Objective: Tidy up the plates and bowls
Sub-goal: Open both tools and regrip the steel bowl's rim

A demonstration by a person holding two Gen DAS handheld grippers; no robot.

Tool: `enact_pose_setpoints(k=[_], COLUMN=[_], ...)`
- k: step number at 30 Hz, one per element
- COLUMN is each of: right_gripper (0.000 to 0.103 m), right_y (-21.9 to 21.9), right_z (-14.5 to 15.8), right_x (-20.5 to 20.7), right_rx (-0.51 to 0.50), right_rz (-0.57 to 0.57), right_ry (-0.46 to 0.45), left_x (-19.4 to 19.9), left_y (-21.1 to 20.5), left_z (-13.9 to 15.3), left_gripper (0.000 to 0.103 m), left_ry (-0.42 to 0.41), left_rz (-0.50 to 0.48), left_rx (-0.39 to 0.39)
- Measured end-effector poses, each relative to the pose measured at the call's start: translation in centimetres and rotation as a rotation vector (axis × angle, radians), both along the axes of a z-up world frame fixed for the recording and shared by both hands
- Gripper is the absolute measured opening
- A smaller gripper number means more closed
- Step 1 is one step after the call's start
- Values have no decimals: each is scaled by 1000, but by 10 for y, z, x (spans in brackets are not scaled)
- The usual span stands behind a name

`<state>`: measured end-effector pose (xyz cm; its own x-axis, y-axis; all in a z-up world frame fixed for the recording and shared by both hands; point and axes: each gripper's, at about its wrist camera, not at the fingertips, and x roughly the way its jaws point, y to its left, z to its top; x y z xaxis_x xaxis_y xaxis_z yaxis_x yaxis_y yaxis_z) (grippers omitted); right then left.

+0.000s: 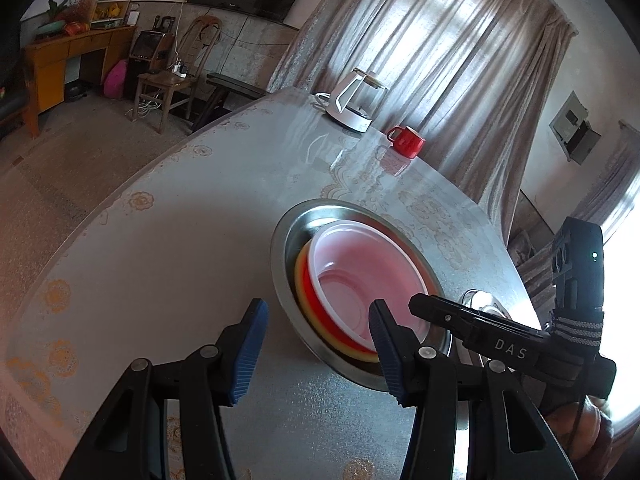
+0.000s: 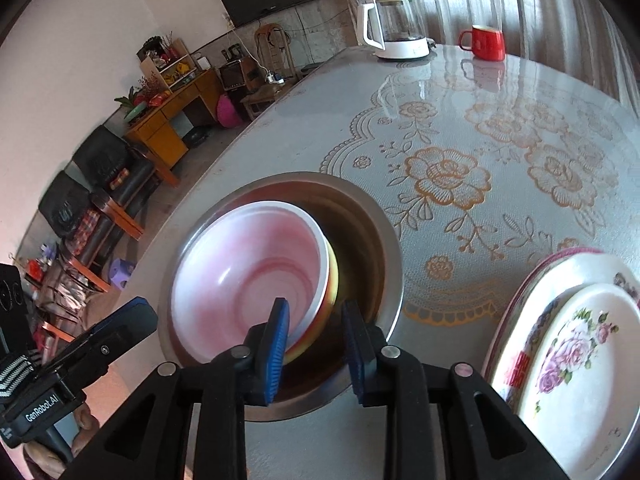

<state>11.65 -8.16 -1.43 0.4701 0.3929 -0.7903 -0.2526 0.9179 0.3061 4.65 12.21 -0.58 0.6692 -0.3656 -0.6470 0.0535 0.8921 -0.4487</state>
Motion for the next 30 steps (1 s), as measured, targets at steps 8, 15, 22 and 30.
enact_pose_setpoints(k=[8, 15, 22, 30], right_gripper=[28, 28, 28, 31], right_y=[21, 39, 52, 43], right_z=[-2, -3, -5, 3], right_x=[10, 5, -2, 2], right_rx=[-166, -372, -504, -422], right_rz=[40, 65, 60, 16], right_ry=[-50, -143, -226, -223], left_x=[-1, 3, 2, 2], left_y=[4, 7, 5, 11], left_z=[-2, -8, -12, -14], left_gripper=[54, 55, 55, 56], left_ry=[3, 26, 36, 56], left_rz=[-1, 3, 5, 37], left_rx=[3, 1, 25, 52])
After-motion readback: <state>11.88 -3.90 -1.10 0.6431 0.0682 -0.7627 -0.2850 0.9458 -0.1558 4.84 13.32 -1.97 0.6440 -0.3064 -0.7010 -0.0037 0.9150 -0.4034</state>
